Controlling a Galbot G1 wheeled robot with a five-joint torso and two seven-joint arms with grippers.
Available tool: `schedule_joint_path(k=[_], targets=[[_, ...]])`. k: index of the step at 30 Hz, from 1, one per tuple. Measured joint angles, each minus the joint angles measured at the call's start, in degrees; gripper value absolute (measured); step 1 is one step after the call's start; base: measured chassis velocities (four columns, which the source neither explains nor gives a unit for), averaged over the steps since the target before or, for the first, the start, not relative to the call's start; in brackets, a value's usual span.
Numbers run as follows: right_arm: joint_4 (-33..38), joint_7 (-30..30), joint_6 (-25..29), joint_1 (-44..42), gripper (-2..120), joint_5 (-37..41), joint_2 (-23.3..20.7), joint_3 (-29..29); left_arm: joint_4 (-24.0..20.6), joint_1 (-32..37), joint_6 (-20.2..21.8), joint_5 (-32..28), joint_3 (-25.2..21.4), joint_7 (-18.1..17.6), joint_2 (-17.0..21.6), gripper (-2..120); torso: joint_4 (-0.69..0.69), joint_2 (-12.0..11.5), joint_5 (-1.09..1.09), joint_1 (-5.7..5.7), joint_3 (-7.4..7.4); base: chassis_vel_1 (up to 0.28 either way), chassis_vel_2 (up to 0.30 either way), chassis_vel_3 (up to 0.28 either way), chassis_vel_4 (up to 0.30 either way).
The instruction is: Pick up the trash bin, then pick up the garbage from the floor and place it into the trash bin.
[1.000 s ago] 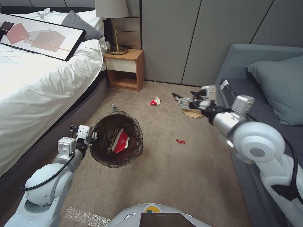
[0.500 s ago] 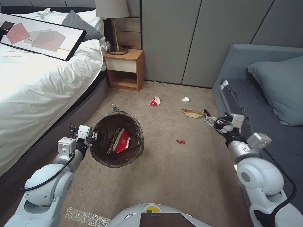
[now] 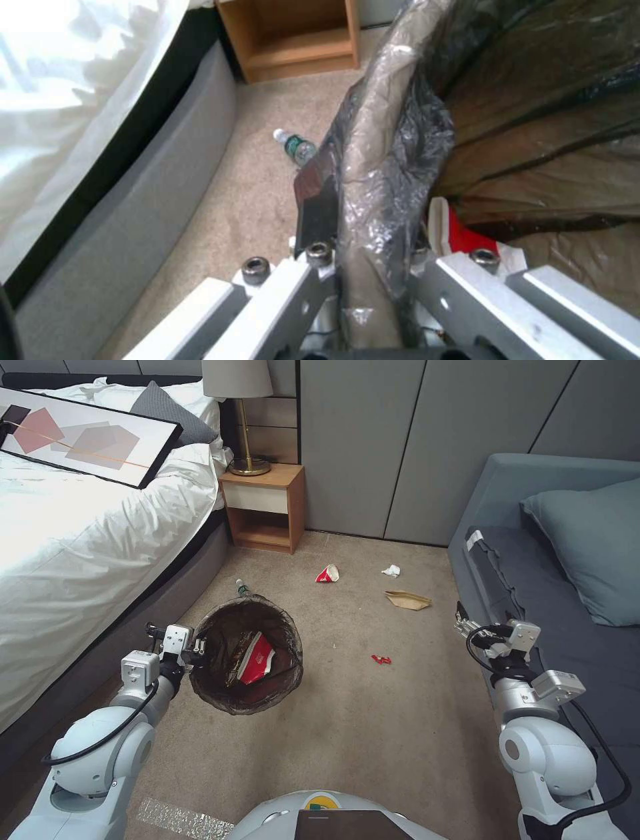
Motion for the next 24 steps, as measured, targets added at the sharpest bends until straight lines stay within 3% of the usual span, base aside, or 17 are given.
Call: schedule_joint_path(k=[14,24], targets=[[-1.6,0.0,0.8,2.1,100,0.2,0.7,-0.8,0.0,0.3,0.0,0.4,0.0,0.1,0.0,0,-0.01,0.0,0.01,0.0,0.0,0.0,0.0,0.0,0.0],[-2.0,0.0,0.9,2.6,100,0.7,0.5,-0.8,-0.4,0.8,0.0,0.6,0.0,0.1,0.3,0,0.0,0.0,0.01,0.0,0.01,-0.073,0.063,0.085,-0.068]])
